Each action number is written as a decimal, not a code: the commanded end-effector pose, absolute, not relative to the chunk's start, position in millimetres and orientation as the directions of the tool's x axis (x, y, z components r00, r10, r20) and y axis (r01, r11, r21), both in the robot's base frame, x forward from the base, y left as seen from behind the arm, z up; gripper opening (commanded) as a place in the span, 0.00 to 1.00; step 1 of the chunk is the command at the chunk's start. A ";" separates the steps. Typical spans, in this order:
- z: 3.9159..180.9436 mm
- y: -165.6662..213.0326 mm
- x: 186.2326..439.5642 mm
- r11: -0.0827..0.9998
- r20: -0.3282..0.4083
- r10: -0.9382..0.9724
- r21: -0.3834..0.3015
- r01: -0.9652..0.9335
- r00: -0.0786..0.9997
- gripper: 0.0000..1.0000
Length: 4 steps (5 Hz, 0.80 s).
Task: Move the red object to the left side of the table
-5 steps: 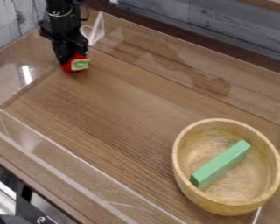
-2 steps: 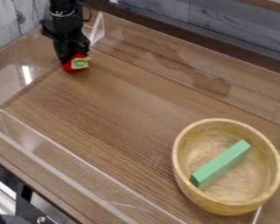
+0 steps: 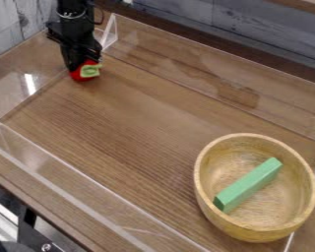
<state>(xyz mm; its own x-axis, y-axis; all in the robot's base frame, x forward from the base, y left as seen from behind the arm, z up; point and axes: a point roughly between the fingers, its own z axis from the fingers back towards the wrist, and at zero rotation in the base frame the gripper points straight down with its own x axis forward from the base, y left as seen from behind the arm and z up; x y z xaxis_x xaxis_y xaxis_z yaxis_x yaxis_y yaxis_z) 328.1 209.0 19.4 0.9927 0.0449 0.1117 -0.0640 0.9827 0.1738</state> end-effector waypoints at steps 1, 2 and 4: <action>2.0 206.1 322.3 0.985 0.068 0.061 0.156 -0.071 0.996 0.00; 1.9 205.3 323.4 0.985 0.062 0.064 0.154 -0.072 0.996 0.00; 2.0 203.8 325.6 0.986 0.051 0.069 0.149 -0.076 0.996 0.00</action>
<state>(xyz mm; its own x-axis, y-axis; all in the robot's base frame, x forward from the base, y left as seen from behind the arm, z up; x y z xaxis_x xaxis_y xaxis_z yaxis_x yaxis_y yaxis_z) 328.4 207.8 18.9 0.9946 0.0605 0.0838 -0.0739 0.9829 0.1684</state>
